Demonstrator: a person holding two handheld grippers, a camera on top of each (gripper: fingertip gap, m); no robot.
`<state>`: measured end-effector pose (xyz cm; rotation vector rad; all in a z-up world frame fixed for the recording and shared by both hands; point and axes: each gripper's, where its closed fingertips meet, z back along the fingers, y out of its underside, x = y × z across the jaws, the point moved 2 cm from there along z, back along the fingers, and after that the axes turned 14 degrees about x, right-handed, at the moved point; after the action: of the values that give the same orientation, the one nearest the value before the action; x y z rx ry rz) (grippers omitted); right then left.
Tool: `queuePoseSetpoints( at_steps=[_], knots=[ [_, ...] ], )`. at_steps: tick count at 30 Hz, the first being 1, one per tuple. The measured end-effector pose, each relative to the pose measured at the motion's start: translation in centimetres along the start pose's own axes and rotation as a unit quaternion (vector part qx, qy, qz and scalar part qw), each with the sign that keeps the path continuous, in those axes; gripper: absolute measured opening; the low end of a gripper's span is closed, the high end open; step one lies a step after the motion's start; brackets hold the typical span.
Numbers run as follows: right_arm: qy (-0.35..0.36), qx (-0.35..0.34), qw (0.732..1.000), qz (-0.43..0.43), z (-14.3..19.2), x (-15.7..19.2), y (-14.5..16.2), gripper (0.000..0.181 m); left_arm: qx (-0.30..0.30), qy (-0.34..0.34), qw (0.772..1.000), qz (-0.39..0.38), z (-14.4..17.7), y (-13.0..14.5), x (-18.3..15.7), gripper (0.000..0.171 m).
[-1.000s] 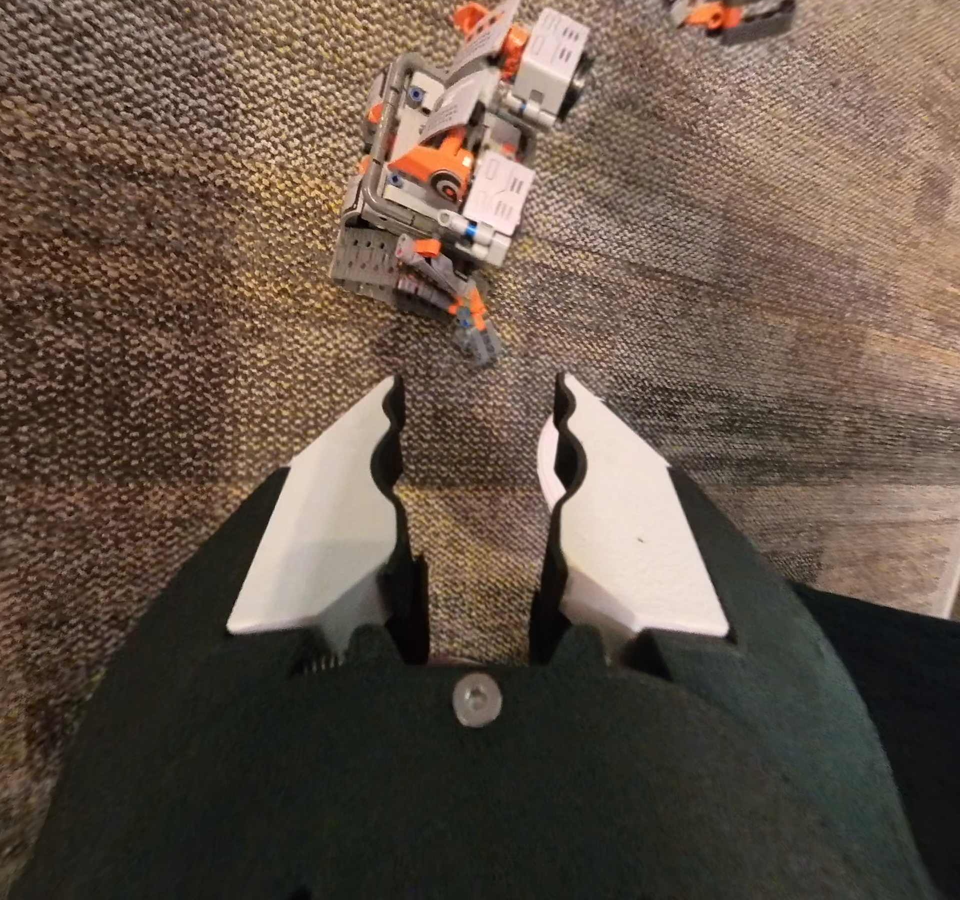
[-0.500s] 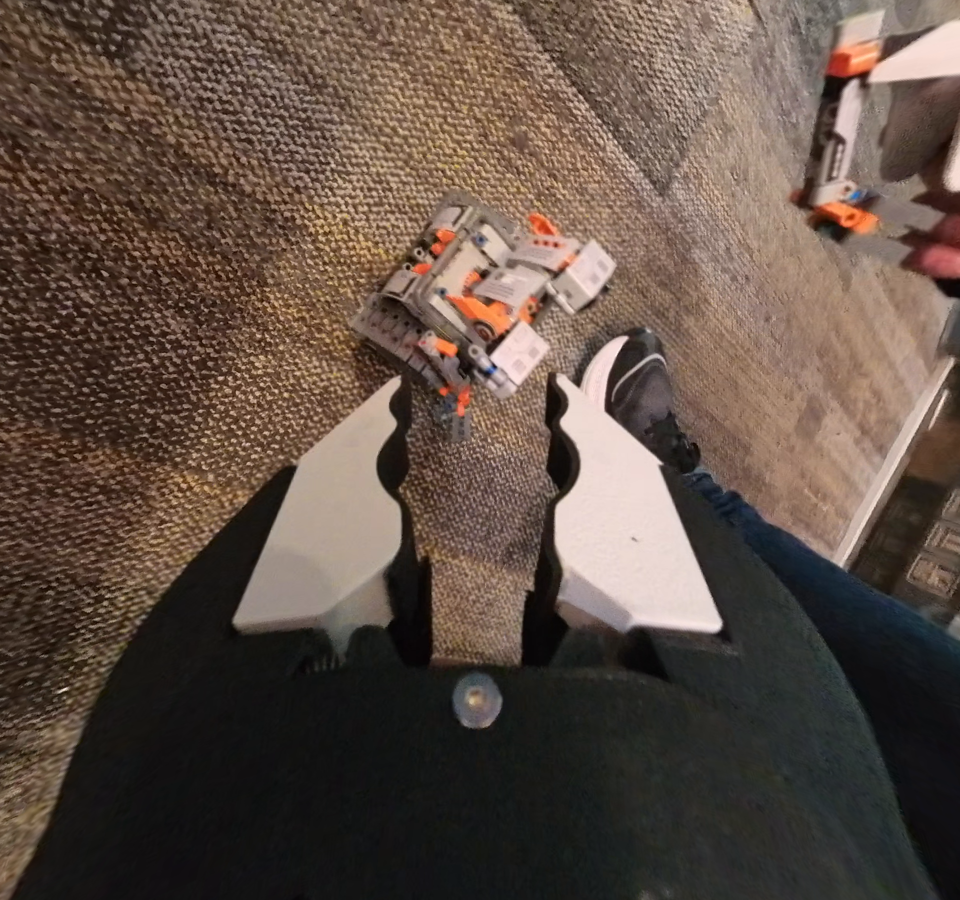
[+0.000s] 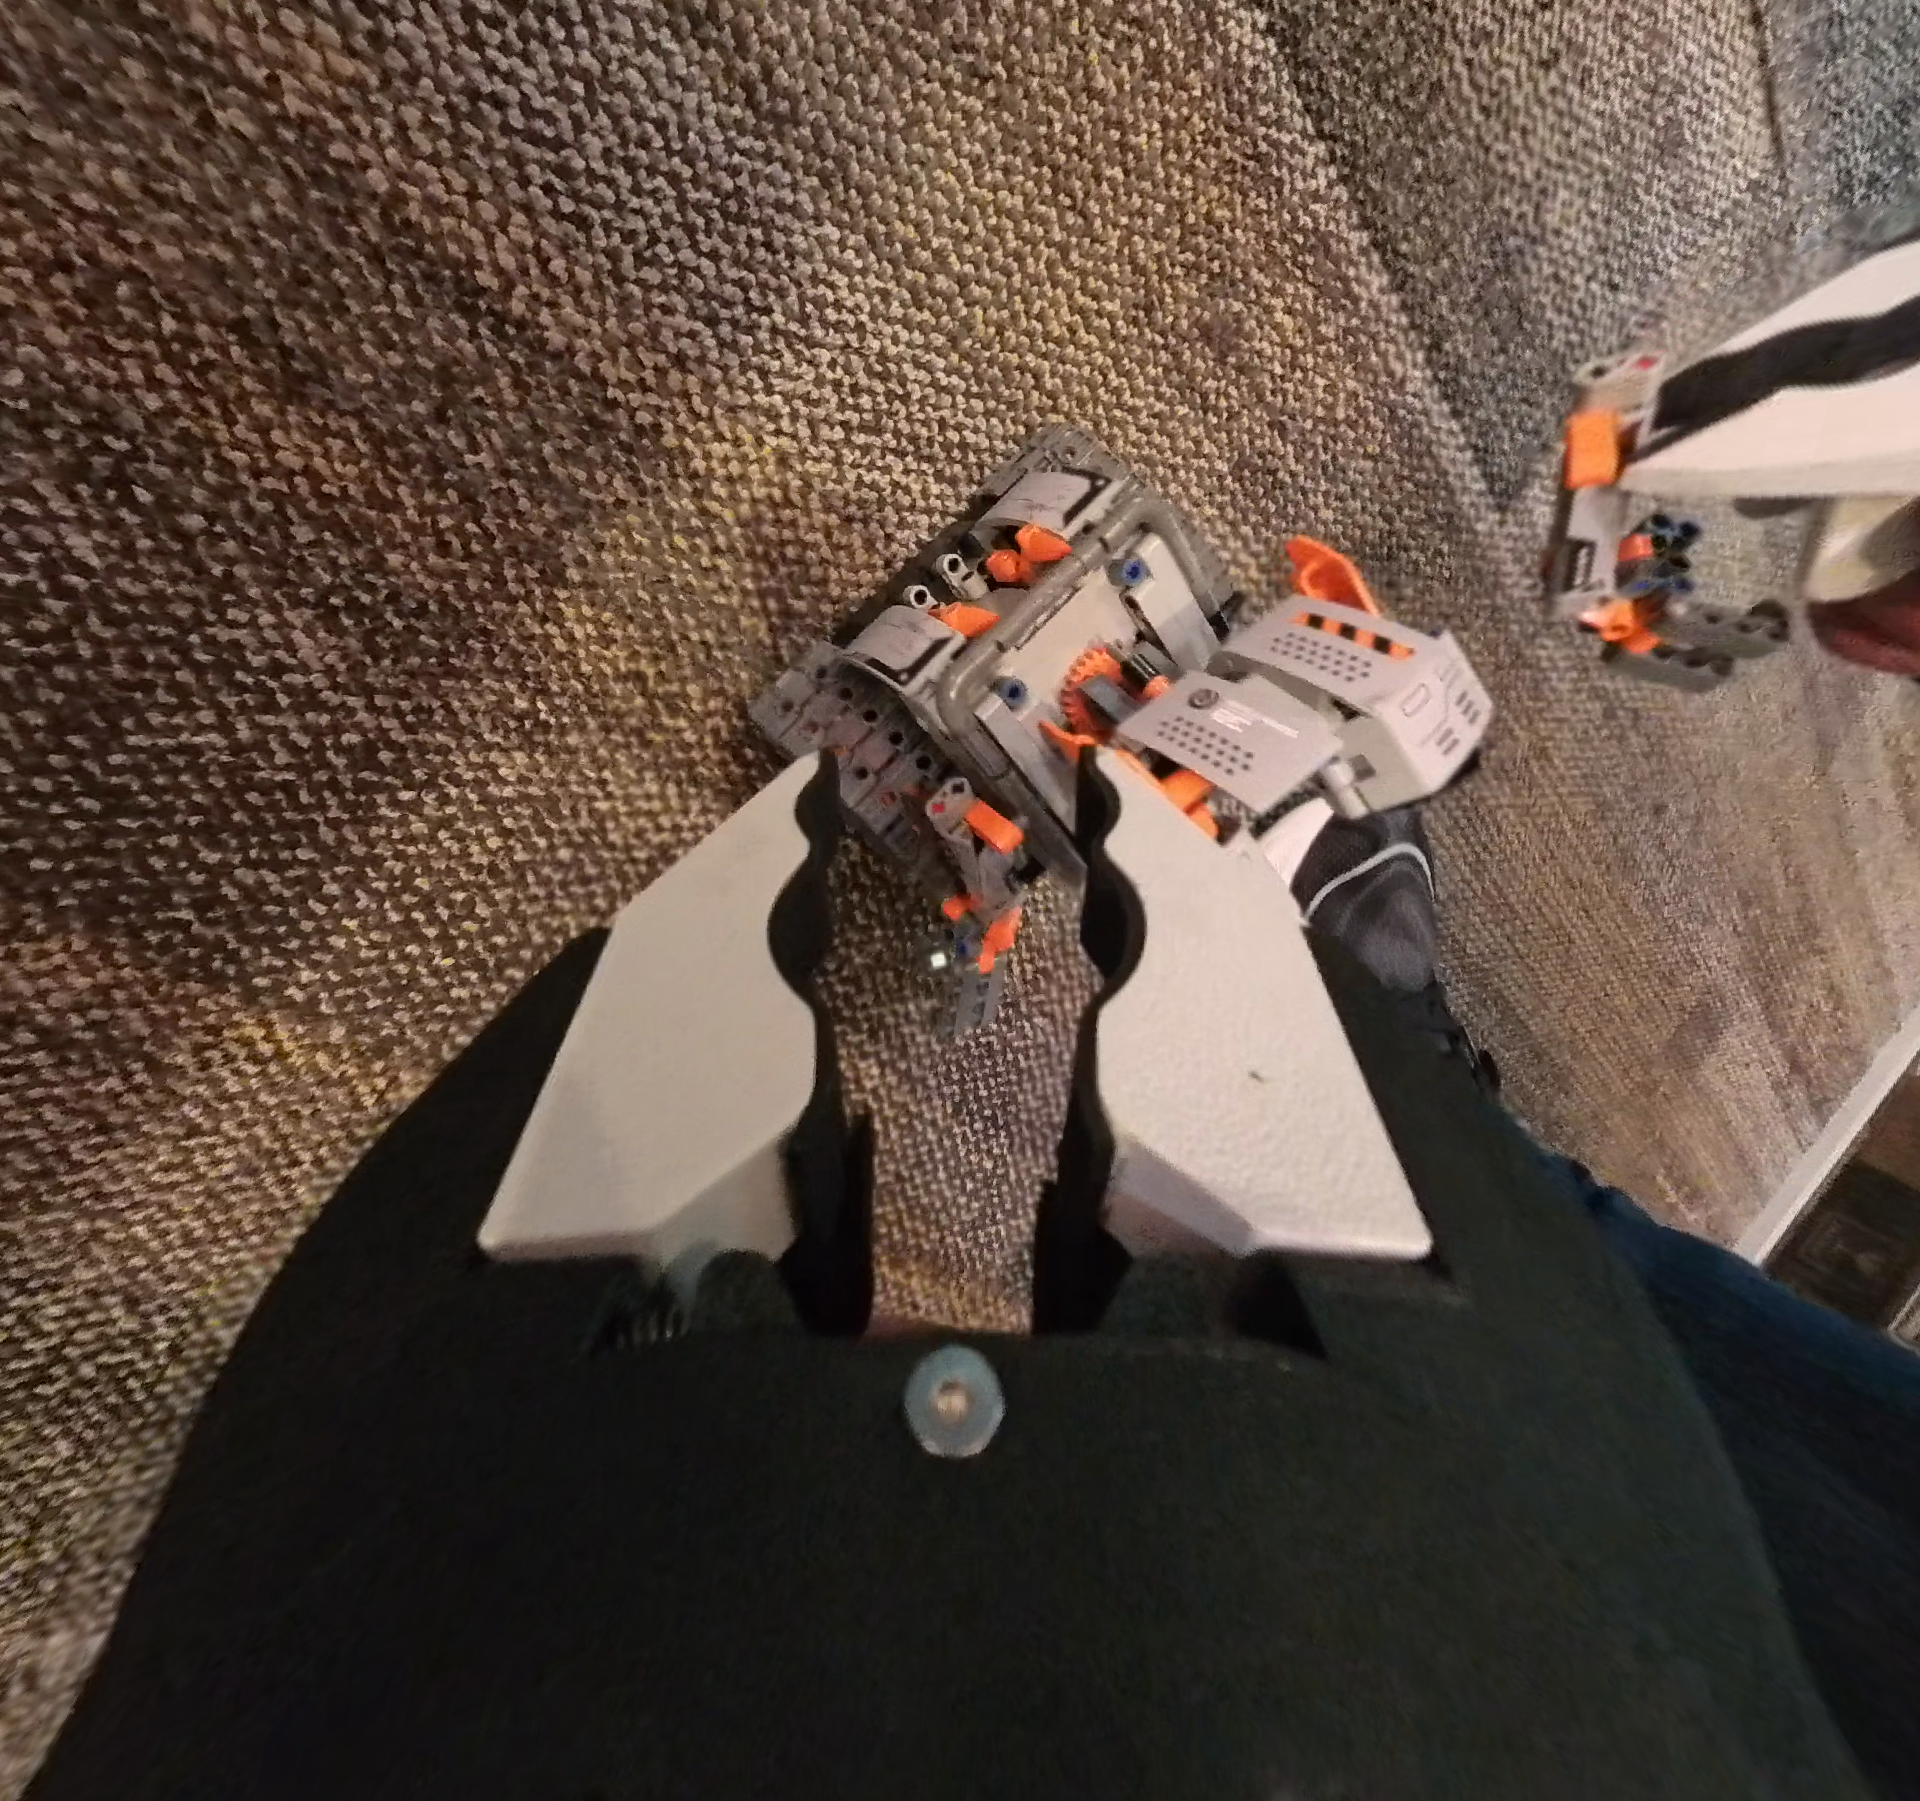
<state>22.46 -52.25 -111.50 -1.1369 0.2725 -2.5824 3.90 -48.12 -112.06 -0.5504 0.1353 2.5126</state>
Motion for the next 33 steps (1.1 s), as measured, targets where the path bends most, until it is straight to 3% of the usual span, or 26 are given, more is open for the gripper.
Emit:
queuePoseSetpoints(
  at_steps=[5,9,12,14,22,26,33],
  knots=[
    [0.016,0.013,0.998,0.051,-1.4,0.3,-0.5,0.011,-0.049,0.027,0.998,0.015,0.6,-1.8,-0.2,0.040],
    [0.006,0.001,0.994,0.105,0.5,2.0,-2.3,0.011,-0.046,0.051,0.990,-0.122,2.5,-4.9,-5.6,0.039],
    [0.062,0.012,0.983,0.173,2.7,2.9,-3.7,0.011,-0.016,0.118,0.981,-0.156,2.7,-6.4,-10.0,0.034],
    [0.048,-0.016,0.983,0.179,4.4,4.6,-5.1,0.011,-0.014,0.143,0.976,-0.166,2.7,-7.2,-12.2,0.033],
    [0.121,-0.034,0.966,0.228,8.1,5.5,-6.0,0.011,-0.055,0.256,0.958,-0.117,4.0,-8.5,-16.9,0.013],
    [0.132,-0.044,0.968,0.209,9.2,5.9,-5.9,0.011,-0.082,0.314,0.941,-0.097,5.4,-8.8,-18.1,0.024],
    [0.125,-0.056,0.972,0.190,10.0,6.9,-5.7,0.011,-0.107,0.293,0.944,-0.108,6.1,-9.1,-19.5,0.012]
  ],
)
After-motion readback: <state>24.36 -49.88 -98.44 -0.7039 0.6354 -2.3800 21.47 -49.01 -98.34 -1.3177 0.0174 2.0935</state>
